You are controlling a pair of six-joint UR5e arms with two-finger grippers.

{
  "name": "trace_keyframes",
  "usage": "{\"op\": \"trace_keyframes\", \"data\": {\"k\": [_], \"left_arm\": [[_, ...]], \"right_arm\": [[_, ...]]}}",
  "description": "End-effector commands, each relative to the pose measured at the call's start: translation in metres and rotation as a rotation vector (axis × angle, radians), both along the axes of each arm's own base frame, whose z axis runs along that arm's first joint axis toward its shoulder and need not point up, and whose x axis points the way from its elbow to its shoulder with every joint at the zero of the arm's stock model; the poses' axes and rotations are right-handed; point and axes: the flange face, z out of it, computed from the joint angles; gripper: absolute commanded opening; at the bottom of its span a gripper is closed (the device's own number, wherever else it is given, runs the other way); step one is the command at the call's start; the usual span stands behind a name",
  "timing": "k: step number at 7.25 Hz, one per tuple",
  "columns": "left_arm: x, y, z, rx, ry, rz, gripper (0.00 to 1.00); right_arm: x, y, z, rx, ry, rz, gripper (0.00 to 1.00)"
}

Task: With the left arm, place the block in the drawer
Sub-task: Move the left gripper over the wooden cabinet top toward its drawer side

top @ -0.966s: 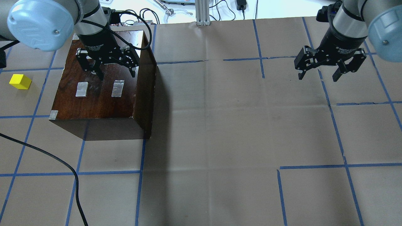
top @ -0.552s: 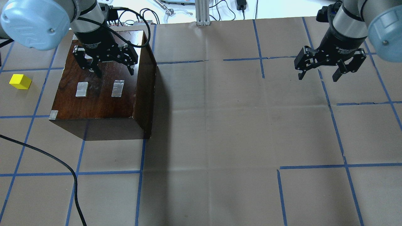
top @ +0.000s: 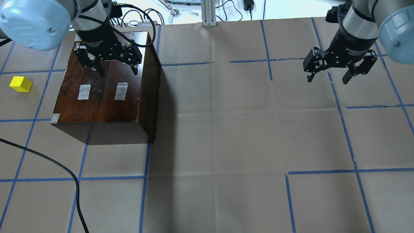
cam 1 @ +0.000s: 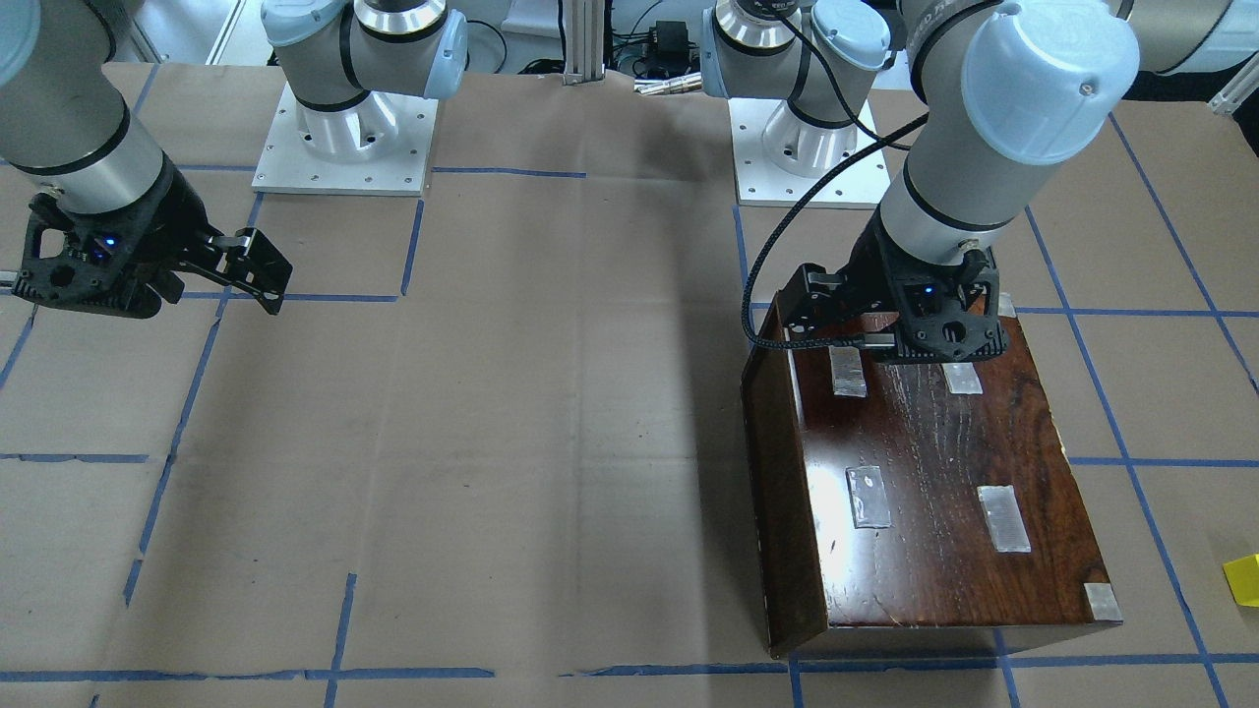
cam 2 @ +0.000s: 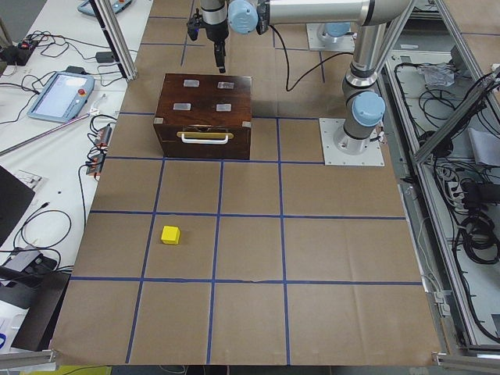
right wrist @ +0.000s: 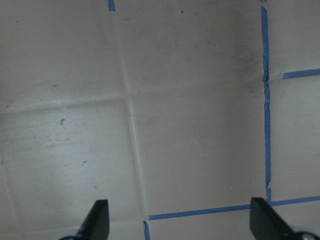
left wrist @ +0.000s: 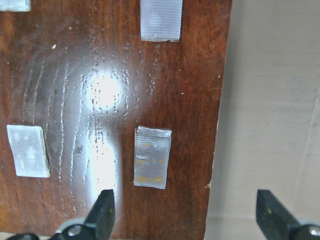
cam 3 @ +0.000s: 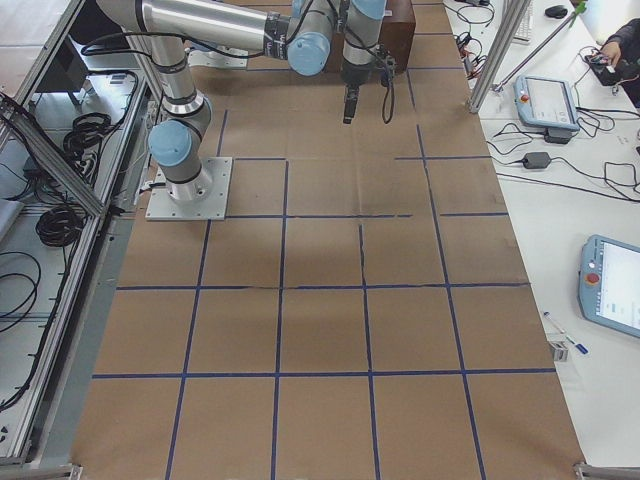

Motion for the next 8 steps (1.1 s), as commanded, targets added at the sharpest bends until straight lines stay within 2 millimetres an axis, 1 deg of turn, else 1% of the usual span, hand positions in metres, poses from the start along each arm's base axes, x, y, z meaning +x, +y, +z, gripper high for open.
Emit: {"op": "trace_keyframes", "data": {"k": [1, 3, 4, 6, 7, 8], "left_arm": [[0.002, 0.000, 0.000, 0.000, 0.000, -0.002, 0.99], [0.002, 0.000, 0.001, -0.005, 0.000, -0.002, 0.99], [0.005, 0.000, 0.006, -0.017, -0.002, 0.004, 0.99], [0.041, -0.005, 0.010, -0.026, 0.001, -0.014, 0.99], [0.059, -0.002, 0.020, -0.043, 0.002, -0.028, 0.99], [0.091, -0.005, 0.022, -0.045, 0.006, -0.047, 0.99]], "right_arm": [[0.000, 0.000, 0.001, -0.001, 0.000, -0.002, 1.00], [0.000, 0.000, 0.000, 0.000, 0.000, 0.000, 1.00], [0.000, 0.000, 0.000, 0.000, 0.000, -0.002, 1.00], [0.000, 0.000, 0.000, 0.000, 0.000, 0.000, 1.00], [0.000, 0.000, 0.000, 0.000, 0.000, -0.002, 1.00], [0.000, 0.000, 0.000, 0.000, 0.000, 0.000, 1.00]]}}
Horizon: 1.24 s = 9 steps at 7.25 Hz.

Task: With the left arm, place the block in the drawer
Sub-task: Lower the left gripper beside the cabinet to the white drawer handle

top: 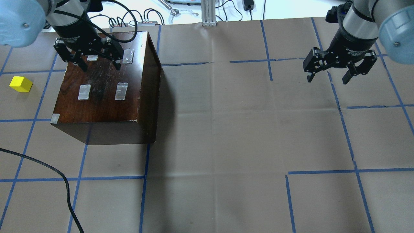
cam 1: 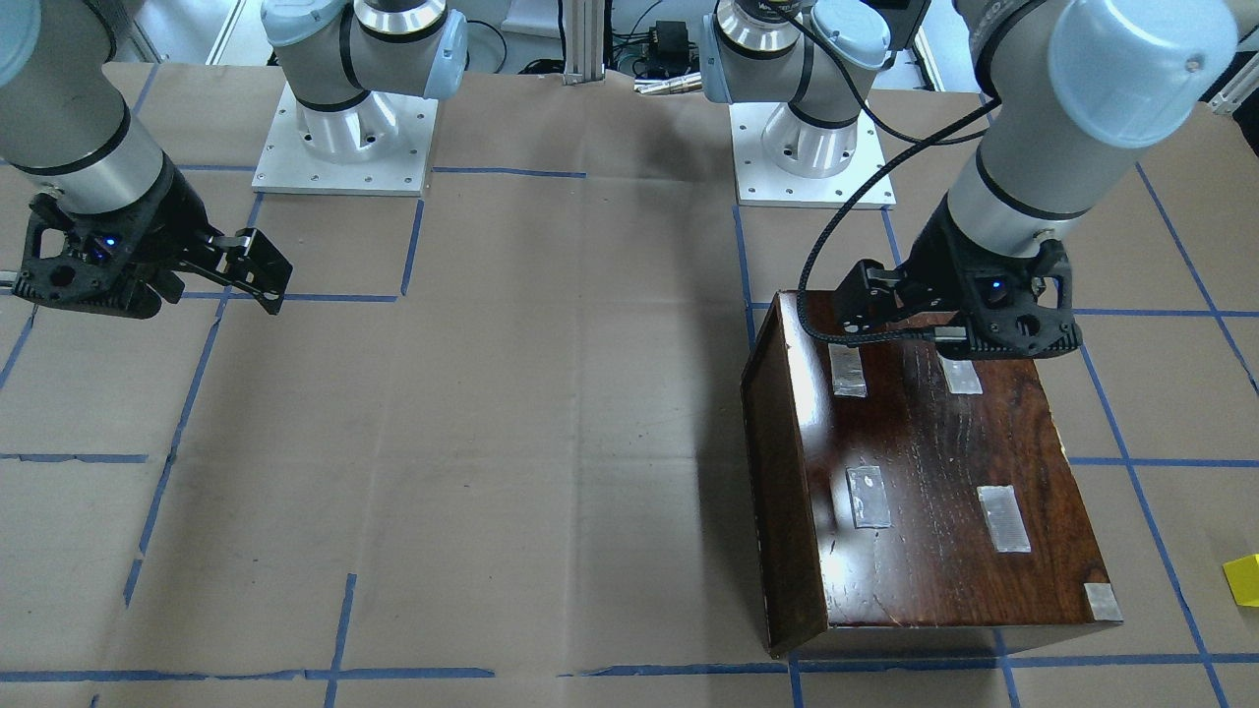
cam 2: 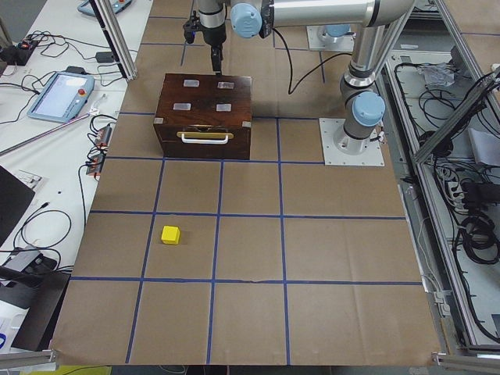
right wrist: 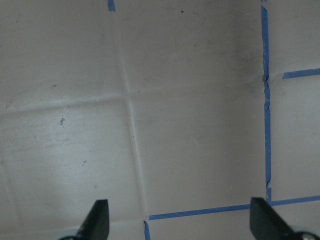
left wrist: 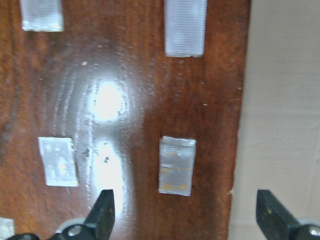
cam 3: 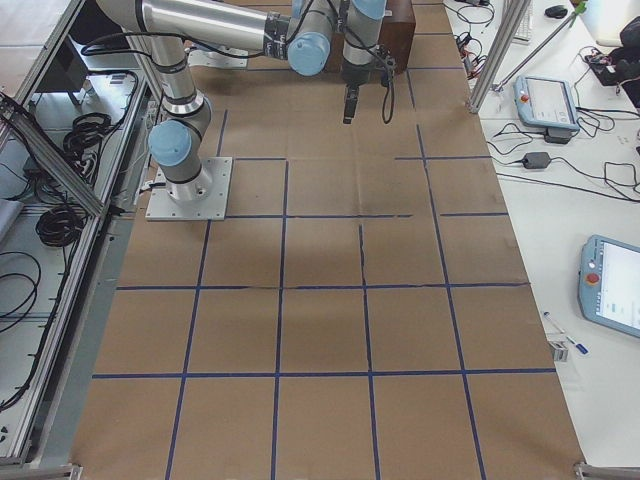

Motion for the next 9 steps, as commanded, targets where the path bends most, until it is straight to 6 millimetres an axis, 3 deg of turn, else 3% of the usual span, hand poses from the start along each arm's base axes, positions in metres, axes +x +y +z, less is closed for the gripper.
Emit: {"op": "trace_keyframes", "data": {"k": [1, 4, 6, 8, 9], "left_arm": [[0.073, -0.004, 0.004, -0.006, 0.010, -0.041, 0.99], [0.182, -0.005, -0.016, 0.021, 0.041, -0.016, 0.99], [0.255, -0.015, -0.048, 0.055, 0.071, 0.086, 0.99], [0.279, -0.033, -0.063, 0.001, 0.154, 0.018, 0.99], [0.292, -0.042, -0.084, -0.003, 0.177, -0.004, 0.99]], "right_arm": [[0.000, 0.000, 0.001, -0.002, 0.000, 0.001, 1.00], [0.000, 0.000, 0.000, 0.000, 0.000, 0.001, 1.00], [0.000, 0.000, 0.001, -0.002, 0.000, 0.001, 1.00], [0.000, 0.000, 0.000, 0.000, 0.000, 0.001, 1.00], [0.000, 0.000, 0.000, 0.000, 0.000, 0.001, 1.00]]}}
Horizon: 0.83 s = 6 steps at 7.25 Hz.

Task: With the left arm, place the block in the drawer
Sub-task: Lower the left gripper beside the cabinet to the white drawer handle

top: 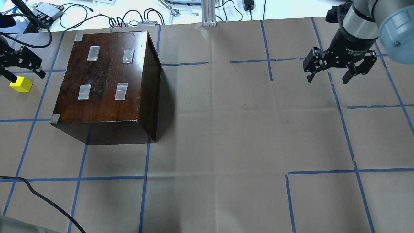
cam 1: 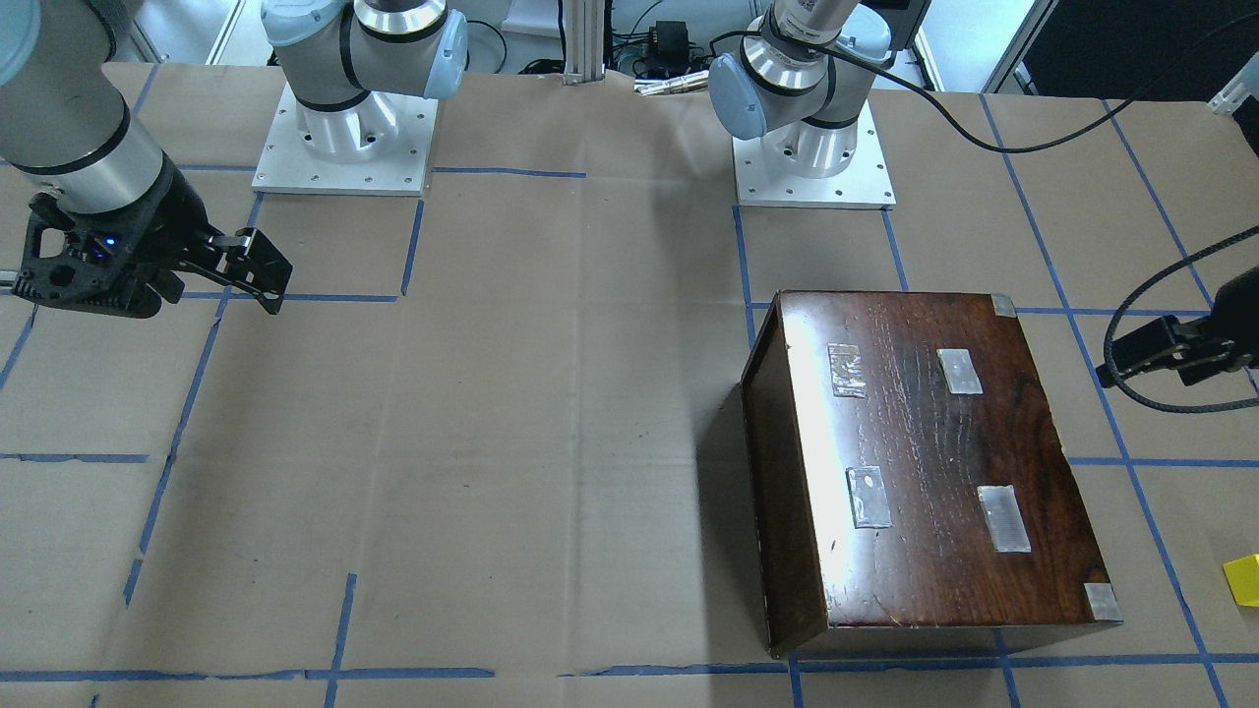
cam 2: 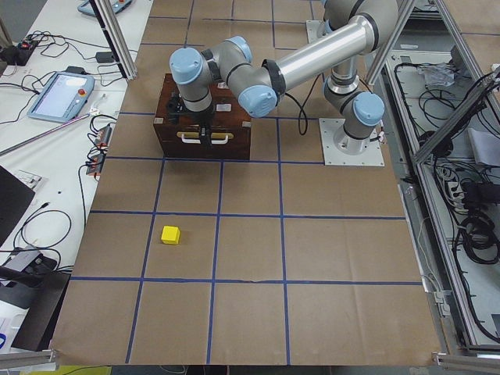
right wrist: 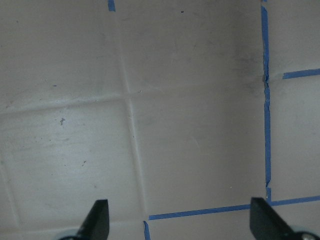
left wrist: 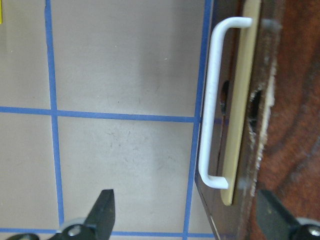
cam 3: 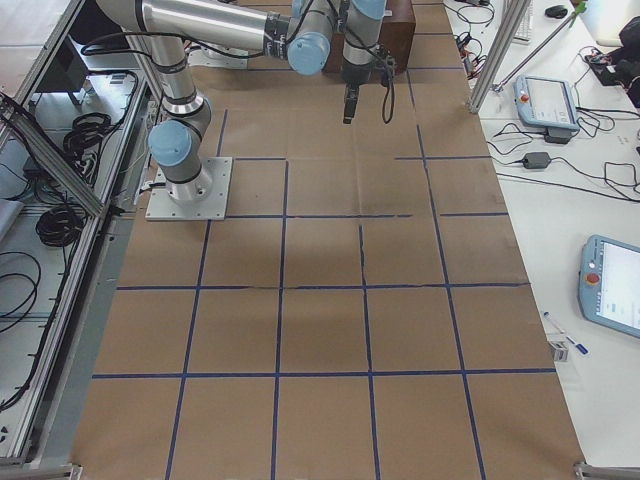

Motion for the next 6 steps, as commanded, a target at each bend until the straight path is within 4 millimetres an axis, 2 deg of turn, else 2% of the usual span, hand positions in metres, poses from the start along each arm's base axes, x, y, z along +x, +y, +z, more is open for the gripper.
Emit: {"op": "trace_keyframes", "data": {"k": [1, 3, 6], "left_arm": [[0.019, -0.016, -0.033, -0.011, 0.047, -0.039, 0.99], [0.020, -0.026, -0.060, -0.034, 0.089, -0.037, 0.99], [0.018, -0.033, -0.076, -0.050, 0.116, -0.042, 0.99]], "right_arm": [[0.000, 0.000, 0.000, 0.000, 0.000, 0.000, 1.00], [0.000, 0.000, 0.000, 0.000, 0.000, 0.000, 1.00], [0.000, 0.000, -0.001, 0.002, 0.000, -0.002, 1.00]]}}
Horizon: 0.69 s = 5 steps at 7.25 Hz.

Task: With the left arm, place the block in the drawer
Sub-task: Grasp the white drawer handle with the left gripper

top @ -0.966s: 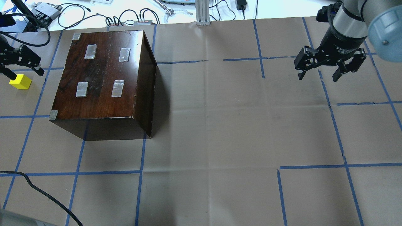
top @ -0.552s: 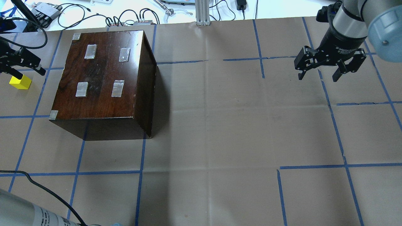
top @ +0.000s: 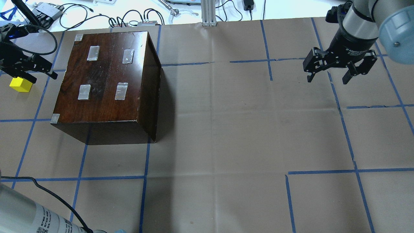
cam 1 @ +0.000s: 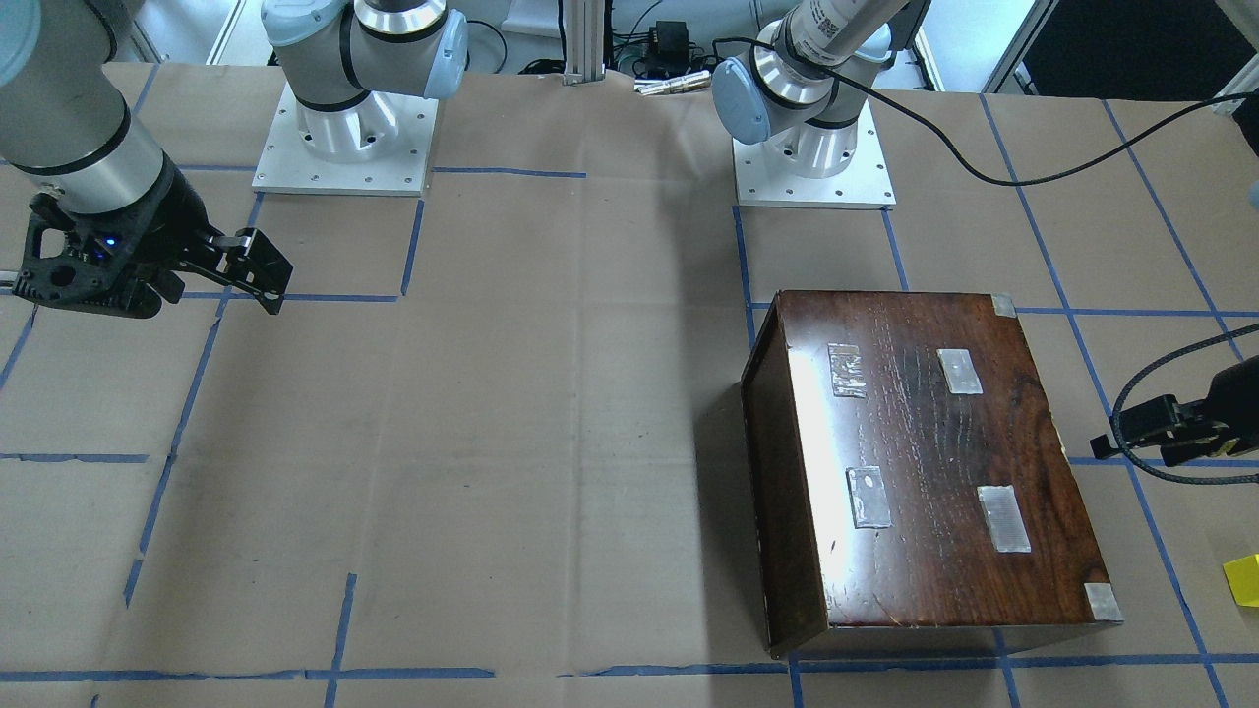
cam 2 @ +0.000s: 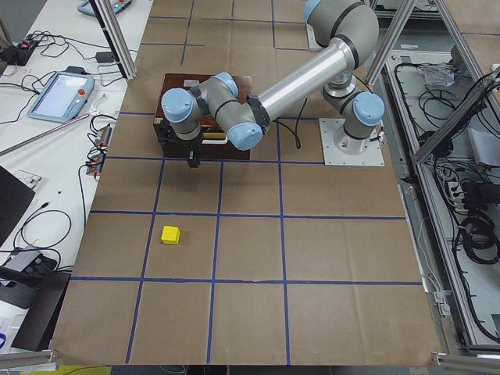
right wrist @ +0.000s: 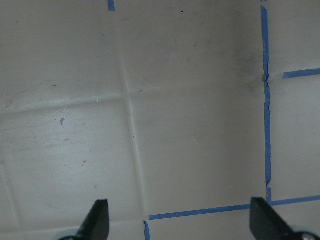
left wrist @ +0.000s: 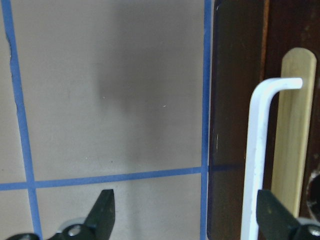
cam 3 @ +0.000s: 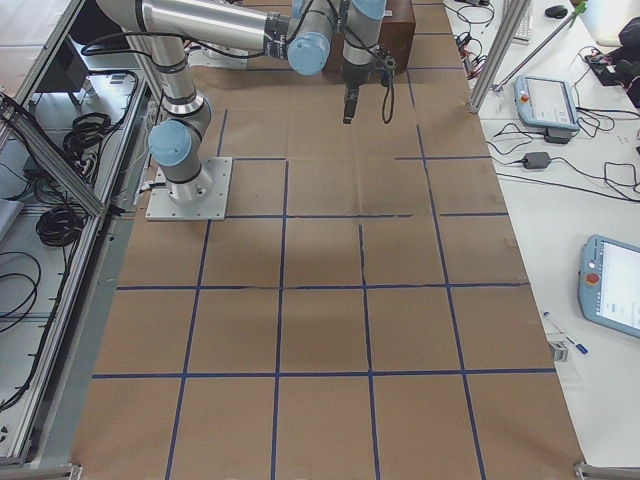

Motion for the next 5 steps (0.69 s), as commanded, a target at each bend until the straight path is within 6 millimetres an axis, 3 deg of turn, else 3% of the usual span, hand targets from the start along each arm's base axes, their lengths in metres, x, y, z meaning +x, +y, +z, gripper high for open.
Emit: {"op": "trace_keyframes", "data": {"k": [1, 5], "left_arm": [[-0.0025, -0.0037, -0.0139, 0.006, 0.032, 0.001, 0.99], [-0.0093, -0.0026, -0.0219, 0.007, 0.083, 0.010, 0.99]], "right_arm": [[0.0000, 0.0001, 0.0001, 0.000, 0.000, 0.001, 1.00], [0.0000, -0.0002, 0.0009, -0.002, 0.000, 0.000, 1.00]]}}
